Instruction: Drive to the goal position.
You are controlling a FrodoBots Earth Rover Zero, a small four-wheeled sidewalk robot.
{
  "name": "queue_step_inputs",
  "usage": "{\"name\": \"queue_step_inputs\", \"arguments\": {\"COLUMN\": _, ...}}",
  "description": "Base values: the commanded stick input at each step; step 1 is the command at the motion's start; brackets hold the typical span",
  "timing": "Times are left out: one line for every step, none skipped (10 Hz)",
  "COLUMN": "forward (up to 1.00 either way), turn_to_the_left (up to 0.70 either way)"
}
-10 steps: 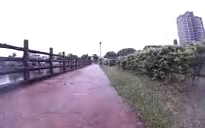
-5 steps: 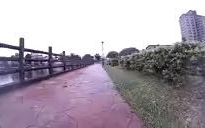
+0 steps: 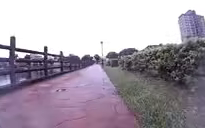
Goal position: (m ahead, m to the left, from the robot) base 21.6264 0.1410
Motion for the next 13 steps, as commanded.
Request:
{"name": "queue_step_inputs", "arguments": {"forward": 0.7, "turn_to_the_left": 0.0}}
{"name": "queue_step_inputs", "arguments": {"forward": 0.7, "turn_to_the_left": 0.0}}
{"name": "queue_step_inputs", "arguments": {"forward": 0.7, "turn_to_the_left": 0.0}}
{"name": "queue_step_inputs", "arguments": {"forward": 0.7, "turn_to_the_left": 0.0}}
{"name": "queue_step_inputs", "arguments": {"forward": 0.7, "turn_to_the_left": 0.0}}
{"name": "queue_step_inputs", "arguments": {"forward": 0.7, "turn_to_the_left": 0.0}}
{"name": "queue_step_inputs", "arguments": {"forward": 0.7, "turn_to_the_left": 0.0}}
{"name": "queue_step_inputs", "arguments": {"forward": 0.7, "turn_to_the_left": 0.0}}
{"name": "queue_step_inputs", "arguments": {"forward": 0.7, "turn_to_the_left": 0.0}}
{"name": "queue_step_inputs", "arguments": {"forward": 0.7, "turn_to_the_left": 0.0}}
{"name": "queue_step_inputs", "arguments": {"forward": 0.7, "turn_to_the_left": 0.0}}
{"name": "queue_step_inputs", "arguments": {"forward": 0.7, "turn_to_the_left": 0.0}}
{"name": "queue_step_inputs", "arguments": {"forward": 0.7, "turn_to_the_left": 0.0}}
